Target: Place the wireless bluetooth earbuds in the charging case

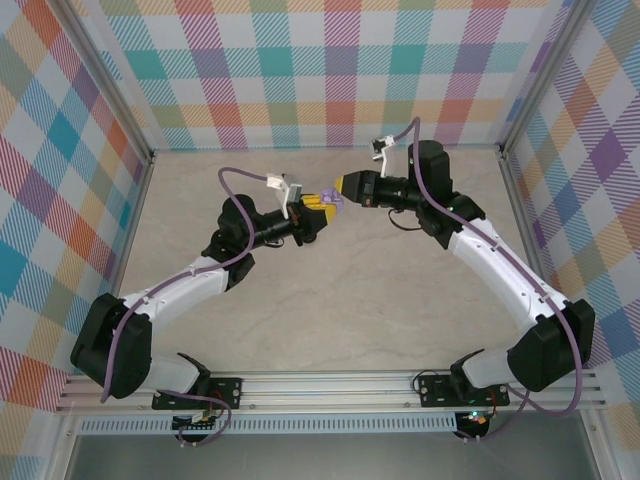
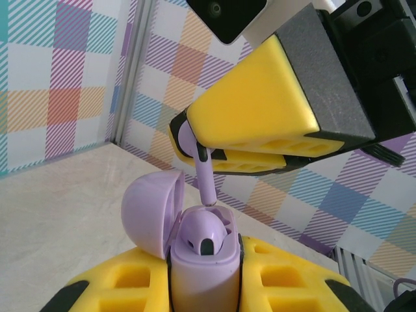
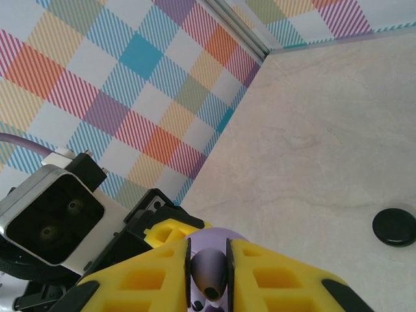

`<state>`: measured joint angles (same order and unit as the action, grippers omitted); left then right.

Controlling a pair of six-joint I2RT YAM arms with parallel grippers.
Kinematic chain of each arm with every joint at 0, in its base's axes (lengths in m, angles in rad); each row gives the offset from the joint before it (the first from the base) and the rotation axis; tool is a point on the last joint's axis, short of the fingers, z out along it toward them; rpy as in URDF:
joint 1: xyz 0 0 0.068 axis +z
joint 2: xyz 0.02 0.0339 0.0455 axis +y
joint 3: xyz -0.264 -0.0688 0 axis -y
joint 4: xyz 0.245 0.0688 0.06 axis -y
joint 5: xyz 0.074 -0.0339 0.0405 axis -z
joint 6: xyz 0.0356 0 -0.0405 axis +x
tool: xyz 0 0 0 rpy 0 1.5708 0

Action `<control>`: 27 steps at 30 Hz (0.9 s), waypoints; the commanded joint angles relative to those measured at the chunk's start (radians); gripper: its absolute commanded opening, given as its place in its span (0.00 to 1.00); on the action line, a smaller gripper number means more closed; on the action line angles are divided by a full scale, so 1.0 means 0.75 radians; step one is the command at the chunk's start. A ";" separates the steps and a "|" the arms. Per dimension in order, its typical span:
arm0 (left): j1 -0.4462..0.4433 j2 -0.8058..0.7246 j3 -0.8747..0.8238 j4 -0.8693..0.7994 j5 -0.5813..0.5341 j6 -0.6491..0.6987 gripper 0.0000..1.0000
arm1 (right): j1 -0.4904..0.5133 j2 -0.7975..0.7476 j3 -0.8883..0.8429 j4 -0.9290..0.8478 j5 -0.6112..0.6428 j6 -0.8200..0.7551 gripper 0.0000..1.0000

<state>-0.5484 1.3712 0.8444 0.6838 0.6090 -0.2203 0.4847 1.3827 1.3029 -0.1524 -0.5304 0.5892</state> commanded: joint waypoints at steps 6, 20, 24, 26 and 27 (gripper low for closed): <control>-0.015 -0.031 0.062 0.027 -0.012 -0.034 0.12 | 0.015 -0.021 0.016 -0.023 -0.004 -0.047 0.21; -0.017 -0.016 0.081 -0.001 -0.067 -0.068 0.12 | 0.025 -0.007 0.022 -0.021 -0.003 -0.050 0.21; -0.017 -0.014 0.087 -0.019 -0.084 -0.068 0.12 | 0.031 -0.005 0.024 -0.016 0.003 -0.047 0.21; -0.017 -0.014 0.086 -0.018 -0.084 -0.069 0.12 | 0.032 -0.003 0.024 -0.019 0.002 -0.045 0.21; -0.017 -0.014 0.084 -0.018 -0.088 -0.069 0.12 | 0.033 -0.003 0.023 -0.022 0.003 -0.047 0.21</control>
<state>-0.5495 1.3712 0.8787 0.6563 0.5613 -0.2684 0.4992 1.3827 1.3033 -0.1661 -0.5224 0.5671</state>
